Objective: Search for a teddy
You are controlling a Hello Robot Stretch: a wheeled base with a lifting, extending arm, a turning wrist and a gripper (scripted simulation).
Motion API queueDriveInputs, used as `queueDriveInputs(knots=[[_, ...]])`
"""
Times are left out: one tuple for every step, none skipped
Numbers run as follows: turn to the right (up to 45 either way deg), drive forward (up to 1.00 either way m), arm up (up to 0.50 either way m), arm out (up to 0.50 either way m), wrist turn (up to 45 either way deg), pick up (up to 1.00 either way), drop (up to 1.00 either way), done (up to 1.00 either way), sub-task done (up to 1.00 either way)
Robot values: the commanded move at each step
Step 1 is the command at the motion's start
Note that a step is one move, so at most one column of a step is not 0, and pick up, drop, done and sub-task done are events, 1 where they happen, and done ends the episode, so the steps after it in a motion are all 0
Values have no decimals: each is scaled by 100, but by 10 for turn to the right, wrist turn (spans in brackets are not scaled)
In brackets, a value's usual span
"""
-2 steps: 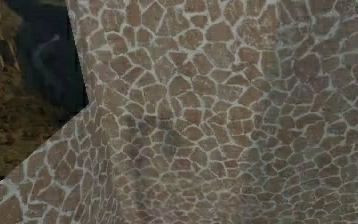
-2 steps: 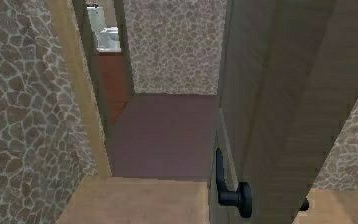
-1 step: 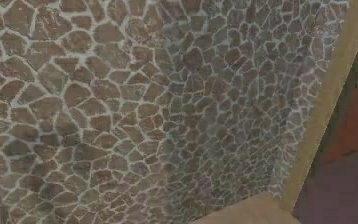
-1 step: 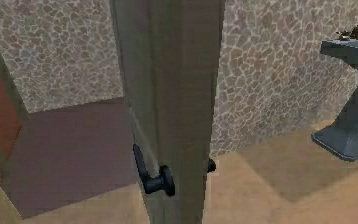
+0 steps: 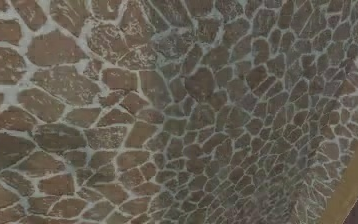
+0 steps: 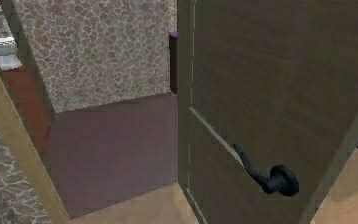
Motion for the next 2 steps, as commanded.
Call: queueDriveInputs(knots=[[450,0,0,0,0,0,0,0,0],[210,0,0,0,0,0,0,0,0]])
